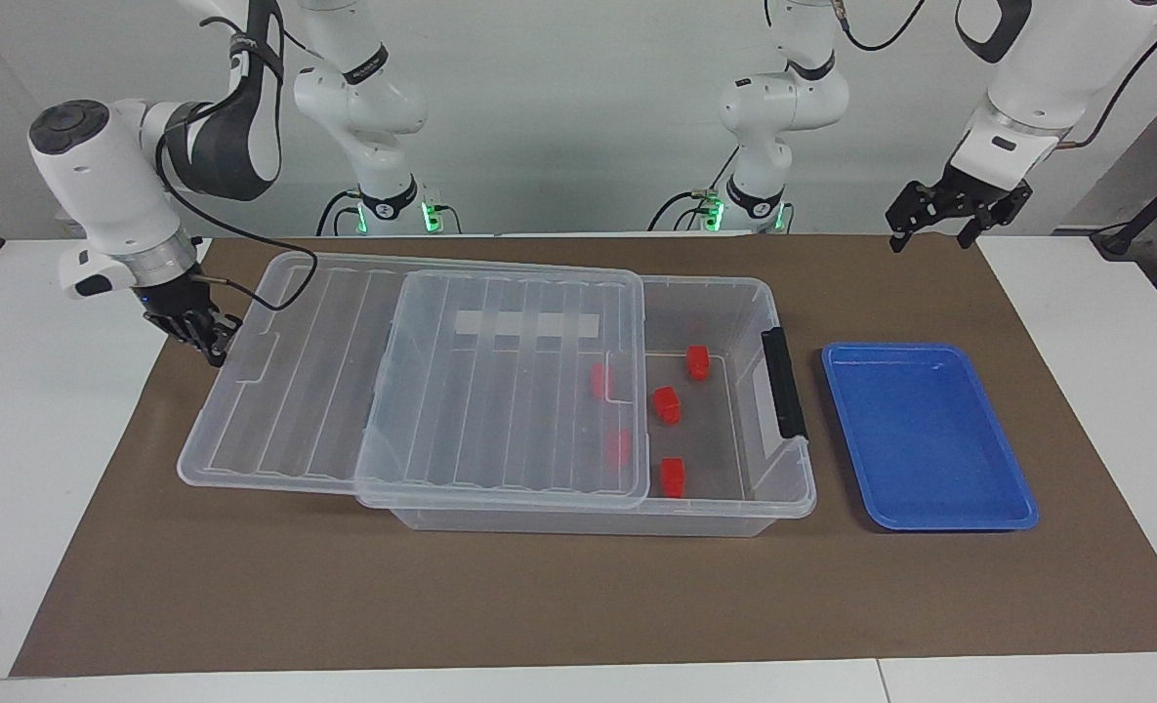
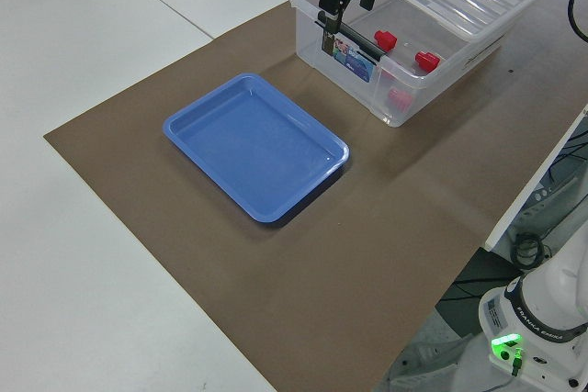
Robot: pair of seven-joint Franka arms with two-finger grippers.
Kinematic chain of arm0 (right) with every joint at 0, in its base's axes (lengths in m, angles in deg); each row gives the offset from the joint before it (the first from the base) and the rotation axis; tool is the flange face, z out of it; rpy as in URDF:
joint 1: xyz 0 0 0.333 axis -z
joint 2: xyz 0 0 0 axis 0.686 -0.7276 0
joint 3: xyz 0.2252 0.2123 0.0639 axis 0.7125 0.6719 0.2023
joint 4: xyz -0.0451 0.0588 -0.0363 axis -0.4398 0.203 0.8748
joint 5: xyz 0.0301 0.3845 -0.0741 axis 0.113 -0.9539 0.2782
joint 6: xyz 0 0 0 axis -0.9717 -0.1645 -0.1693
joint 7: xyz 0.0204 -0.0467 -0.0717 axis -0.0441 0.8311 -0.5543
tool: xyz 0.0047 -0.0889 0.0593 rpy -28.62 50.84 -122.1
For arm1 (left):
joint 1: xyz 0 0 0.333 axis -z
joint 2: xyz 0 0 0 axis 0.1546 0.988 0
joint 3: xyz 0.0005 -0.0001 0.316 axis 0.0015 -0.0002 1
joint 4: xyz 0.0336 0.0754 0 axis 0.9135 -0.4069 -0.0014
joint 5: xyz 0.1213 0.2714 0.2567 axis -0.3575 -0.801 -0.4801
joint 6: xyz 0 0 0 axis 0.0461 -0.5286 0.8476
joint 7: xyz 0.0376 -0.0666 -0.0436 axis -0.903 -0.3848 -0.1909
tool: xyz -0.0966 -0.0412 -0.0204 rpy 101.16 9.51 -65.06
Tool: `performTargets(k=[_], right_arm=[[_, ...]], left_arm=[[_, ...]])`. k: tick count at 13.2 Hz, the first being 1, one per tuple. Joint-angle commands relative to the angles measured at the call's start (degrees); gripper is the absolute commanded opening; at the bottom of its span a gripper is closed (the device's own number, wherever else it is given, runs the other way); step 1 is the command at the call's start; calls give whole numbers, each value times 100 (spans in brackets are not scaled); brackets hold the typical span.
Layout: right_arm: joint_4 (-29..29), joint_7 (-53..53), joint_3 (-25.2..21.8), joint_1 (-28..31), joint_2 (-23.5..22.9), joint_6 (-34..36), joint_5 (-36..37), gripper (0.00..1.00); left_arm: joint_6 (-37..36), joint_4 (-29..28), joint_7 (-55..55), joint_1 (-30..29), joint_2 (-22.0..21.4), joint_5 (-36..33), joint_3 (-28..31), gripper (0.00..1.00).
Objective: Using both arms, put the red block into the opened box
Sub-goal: 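Move the right gripper to the edge of the clear lid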
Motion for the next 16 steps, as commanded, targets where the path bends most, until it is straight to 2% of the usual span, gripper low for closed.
performTargets(k=[1, 11, 16], right_arm=[[-51, 456, 39, -158, 3, 132, -322, 0], [-34, 650, 66, -1037, 55, 290, -331, 0], [-43, 633, 66, -1187, 55, 264, -339, 0]], left_arm=[[152, -195, 96, -38, -187, -78, -3, 100], [-120, -195, 70, -74, -214, -78, -12, 100], [-260, -195, 87, -4, -223, -70, -12, 100]])
